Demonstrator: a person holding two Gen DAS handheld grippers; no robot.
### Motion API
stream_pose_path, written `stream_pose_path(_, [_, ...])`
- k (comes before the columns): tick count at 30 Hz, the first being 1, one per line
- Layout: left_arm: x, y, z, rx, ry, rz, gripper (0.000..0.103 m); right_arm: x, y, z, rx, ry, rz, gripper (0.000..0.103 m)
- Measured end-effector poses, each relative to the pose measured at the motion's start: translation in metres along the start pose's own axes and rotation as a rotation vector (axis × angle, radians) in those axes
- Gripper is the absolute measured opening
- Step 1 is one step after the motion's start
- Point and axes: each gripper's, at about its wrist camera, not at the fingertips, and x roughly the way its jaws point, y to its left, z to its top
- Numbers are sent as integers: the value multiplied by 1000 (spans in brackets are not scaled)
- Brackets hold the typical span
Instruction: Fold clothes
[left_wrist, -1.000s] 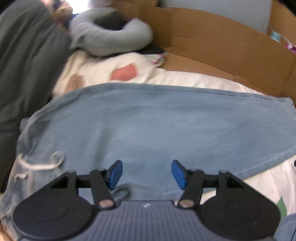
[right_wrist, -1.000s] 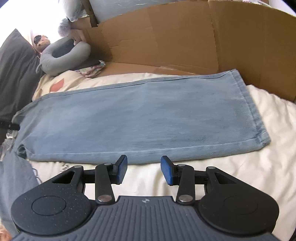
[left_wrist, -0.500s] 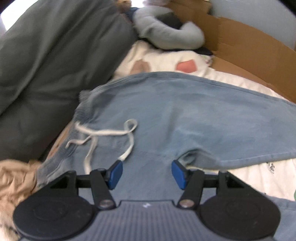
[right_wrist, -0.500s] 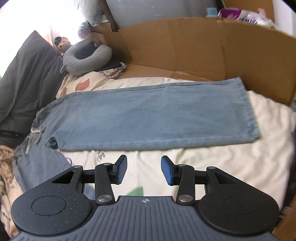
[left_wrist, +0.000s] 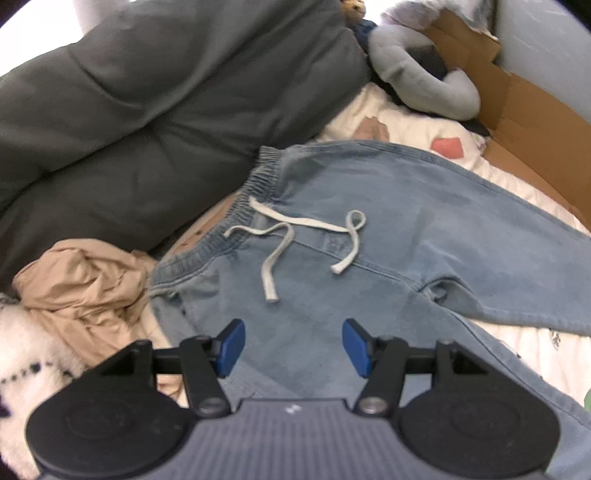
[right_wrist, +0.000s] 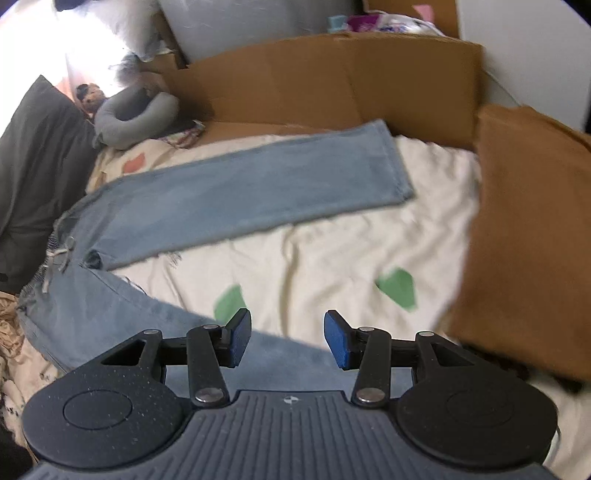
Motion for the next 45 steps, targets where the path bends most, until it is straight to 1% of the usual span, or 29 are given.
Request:
stream_pose_path(4, [-11, 12, -2, -26, -3, 6, 62, -8, -13, -29, -4, 37, -16, 51])
stream_pose_path(8, [-18, 25, 6, -31, -5, 28, 62, -13, -34, -57, 59, 67, -46, 51])
stream_pose_path(11, [-23, 37, 27, -29, 5, 23, 62, -13, -49, -81, 128, 96, -63, 51])
stream_pose_path(14, [-28, 43, 48, 3, -2, 16, 62, -11, -58, -106, 164, 130, -88, 51])
stream_pose_path(17, [-26, 43, 56, 37, -2, 33, 65, -9, -64, -129, 205, 159, -114, 51])
stream_pose_path(18, [-23, 44, 55, 33, 9, 29, 66, -8, -66, -136, 224, 170, -119, 51])
stream_pose_path(20, [-17, 45, 50, 25, 29, 22, 66, -6, -71, -149, 265, 193, -122, 51])
stream_pose_path(24, [-3, 47, 28, 6, 76, 2, 66, -5, -83, -170, 396, 227, -85, 51])
stream_pose_path(30, [14, 44, -9, -32, 138, -8, 66, -12, -97, -195, 522, 230, -50, 51])
stream_pose_path(35, [18, 35, -27, -57, 158, -31, 66, -12, -106, -211, 618, 217, -17, 51])
stream_pose_path(37, [20, 30, -33, -72, 179, -32, 66, -10, -107, -215, 643, 216, 5, 51])
stream_pose_path(40, [12, 21, -39, -70, 189, -34, 66, -6, -107, -219, 667, 217, 41, 52])
stream_pose_path(42, [4, 16, -44, -76, 191, -46, 66, -5, -110, -221, 694, 197, 61, 52])
stream_pose_path(45, [-13, 6, -52, -23, 179, -64, 68, -3, -113, -222, 731, 168, 102, 51])
